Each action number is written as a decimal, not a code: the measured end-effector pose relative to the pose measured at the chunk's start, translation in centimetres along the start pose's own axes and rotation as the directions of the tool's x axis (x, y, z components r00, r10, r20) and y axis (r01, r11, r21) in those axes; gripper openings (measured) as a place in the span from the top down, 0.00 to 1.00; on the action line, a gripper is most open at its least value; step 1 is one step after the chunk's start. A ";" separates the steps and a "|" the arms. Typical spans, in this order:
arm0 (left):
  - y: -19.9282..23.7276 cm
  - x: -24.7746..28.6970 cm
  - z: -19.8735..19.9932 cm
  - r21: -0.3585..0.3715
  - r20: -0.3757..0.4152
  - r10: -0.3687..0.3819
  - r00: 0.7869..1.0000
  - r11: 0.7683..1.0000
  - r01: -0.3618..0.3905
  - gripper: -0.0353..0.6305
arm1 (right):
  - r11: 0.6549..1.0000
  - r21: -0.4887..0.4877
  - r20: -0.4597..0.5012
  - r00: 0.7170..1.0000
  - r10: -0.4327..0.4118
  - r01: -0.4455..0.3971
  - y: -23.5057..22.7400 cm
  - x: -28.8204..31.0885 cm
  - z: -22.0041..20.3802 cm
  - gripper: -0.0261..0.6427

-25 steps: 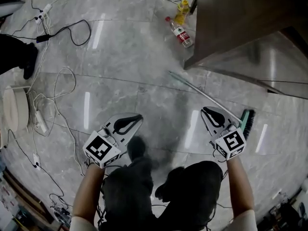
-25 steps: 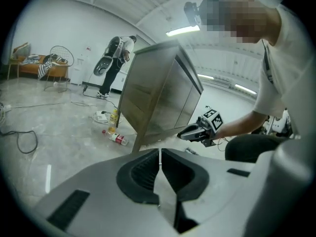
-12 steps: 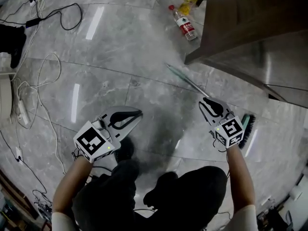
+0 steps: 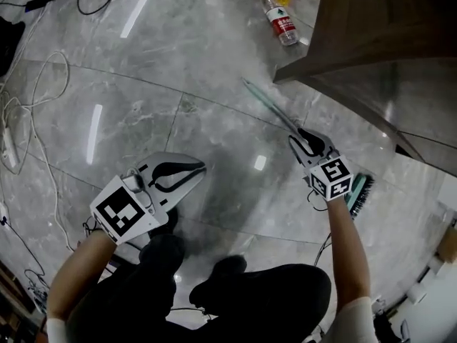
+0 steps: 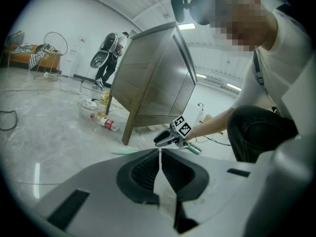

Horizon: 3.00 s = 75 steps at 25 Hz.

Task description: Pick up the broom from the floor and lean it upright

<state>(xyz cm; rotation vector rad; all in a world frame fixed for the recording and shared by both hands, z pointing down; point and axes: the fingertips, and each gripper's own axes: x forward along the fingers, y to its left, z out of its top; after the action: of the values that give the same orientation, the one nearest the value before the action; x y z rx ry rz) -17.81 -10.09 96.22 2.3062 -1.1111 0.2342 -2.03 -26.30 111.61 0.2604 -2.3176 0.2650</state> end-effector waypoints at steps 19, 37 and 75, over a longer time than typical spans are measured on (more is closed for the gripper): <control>-1.8 1.8 -3.8 0.032 -0.066 -0.057 0.996 0.998 0.059 0.93 | 0.992 -0.124 -0.224 0.974 -0.038 0.010 -4.9 7.7 -7.8 0.81; -1.9 3.9 2.4 0.072 0.005 -0.061 0.998 0.996 0.060 0.93 | 0.990 -0.025 -0.136 0.982 0.132 -0.137 0.4 -1.6 -1.3 0.81; -13.4 7.9 24.5 0.418 0.003 -0.322 0.947 0.861 0.292 0.93 | 0.935 0.211 0.321 0.883 -0.341 0.285 -2.9 -35.8 11.9 0.85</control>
<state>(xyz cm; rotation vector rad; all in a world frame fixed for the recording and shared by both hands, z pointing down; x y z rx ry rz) -4.52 -22.28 73.51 2.8508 -0.7571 0.2845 14.96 -28.49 77.84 0.8175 -2.5591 0.2542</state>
